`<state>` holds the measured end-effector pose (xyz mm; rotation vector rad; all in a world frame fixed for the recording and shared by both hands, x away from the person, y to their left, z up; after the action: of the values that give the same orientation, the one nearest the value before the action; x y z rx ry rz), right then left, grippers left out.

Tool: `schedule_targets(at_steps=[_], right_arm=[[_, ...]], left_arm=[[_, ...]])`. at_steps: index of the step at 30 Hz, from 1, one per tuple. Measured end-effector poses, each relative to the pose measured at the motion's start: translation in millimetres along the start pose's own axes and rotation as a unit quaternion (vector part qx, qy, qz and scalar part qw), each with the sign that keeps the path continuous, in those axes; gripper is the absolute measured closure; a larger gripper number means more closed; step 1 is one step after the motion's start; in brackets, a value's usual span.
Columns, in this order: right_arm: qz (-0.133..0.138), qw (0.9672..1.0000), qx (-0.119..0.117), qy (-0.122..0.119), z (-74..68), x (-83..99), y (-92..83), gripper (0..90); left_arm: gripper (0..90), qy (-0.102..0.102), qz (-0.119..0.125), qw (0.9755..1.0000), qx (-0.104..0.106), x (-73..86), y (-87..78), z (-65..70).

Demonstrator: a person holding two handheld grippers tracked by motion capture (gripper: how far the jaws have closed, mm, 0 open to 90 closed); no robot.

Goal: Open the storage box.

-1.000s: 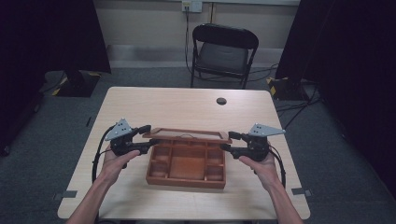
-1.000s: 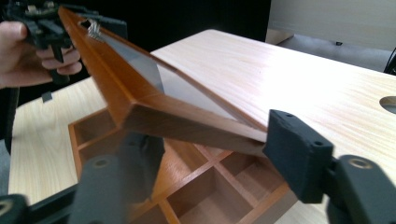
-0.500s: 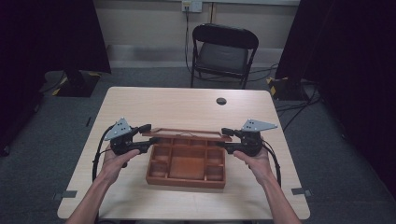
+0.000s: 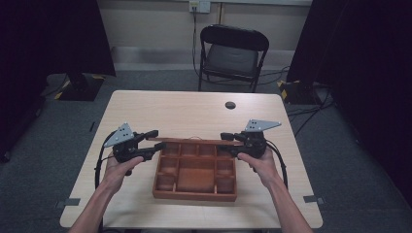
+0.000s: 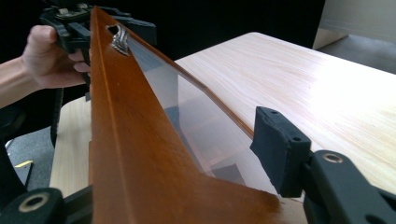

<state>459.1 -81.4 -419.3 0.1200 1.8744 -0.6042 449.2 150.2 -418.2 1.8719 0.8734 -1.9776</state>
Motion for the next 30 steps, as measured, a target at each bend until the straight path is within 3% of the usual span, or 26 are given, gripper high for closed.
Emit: schedule_targets(at_steps=[5,9,12,18,30], right_arm=[[0.005,0.9998,0.018,0.011,10.3,-4.5,-2.9,41.6],[0.008,0.9996,0.024,0.008,11.5,-4.8,-3.1,39.7],[0.026,0.9988,0.037,0.021,14.5,-7.1,-4.8,35.9],[0.040,0.9962,0.072,0.028,25.5,-6.8,-13.7,33.4],[0.058,0.9913,0.106,0.053,42.9,-0.4,-20.4,32.8]], left_arm=[[48.0,0.002,0.007,0.9998,0.019,-10.0,-0.4,8.8],[46.9,0.001,0.005,0.9999,0.016,-10.3,0.1,8.6],[41.3,-0.003,-0.004,1.0000,-0.003,-6.7,5.7,2.3],[34.0,-0.022,0.002,0.9994,-0.025,-4.6,9.9,-10.2],[32.9,-0.047,-0.032,0.9976,-0.040,12.7,25.4,-23.1]])
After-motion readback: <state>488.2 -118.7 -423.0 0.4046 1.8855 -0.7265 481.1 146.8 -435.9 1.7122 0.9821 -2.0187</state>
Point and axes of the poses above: each handheld gripper's, and its own axes: y roughly forward along the jaws, x roughly out of its underside, z roughly to its right, the point moved 10 cm from there along y, roughly forward along the jaws, and after that the axes turned 5 degrees about y, right-handed, at the moved point
